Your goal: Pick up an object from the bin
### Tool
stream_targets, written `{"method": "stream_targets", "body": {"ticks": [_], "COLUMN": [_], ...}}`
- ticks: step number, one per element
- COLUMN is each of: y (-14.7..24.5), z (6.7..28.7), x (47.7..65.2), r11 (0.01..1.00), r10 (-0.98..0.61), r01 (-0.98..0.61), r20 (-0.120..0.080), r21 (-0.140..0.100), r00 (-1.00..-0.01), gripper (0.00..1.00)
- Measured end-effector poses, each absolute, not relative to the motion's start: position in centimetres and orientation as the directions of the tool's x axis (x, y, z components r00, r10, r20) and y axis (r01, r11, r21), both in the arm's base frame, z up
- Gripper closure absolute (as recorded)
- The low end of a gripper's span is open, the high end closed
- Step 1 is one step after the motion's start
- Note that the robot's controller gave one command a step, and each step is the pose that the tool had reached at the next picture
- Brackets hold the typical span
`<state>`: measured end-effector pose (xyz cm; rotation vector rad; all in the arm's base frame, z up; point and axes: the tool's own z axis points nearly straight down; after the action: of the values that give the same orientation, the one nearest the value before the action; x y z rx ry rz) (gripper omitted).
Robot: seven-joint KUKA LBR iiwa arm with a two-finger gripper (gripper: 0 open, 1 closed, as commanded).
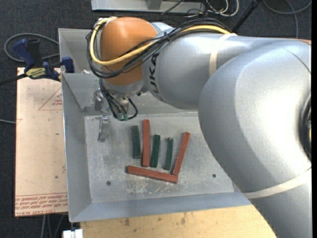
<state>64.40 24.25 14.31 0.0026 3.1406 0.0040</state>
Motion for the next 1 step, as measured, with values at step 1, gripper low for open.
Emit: {"method": "stream_targets", "body": {"ticks": [1], "y": [15.13], "z": [12.55], "x": [61.52], "r11": [0.677], "r10": [-0.736], "r01": [-0.736], "r20": [0.0], "r21": [0.0], "r00": [-0.677], "gripper": [0.0]}}
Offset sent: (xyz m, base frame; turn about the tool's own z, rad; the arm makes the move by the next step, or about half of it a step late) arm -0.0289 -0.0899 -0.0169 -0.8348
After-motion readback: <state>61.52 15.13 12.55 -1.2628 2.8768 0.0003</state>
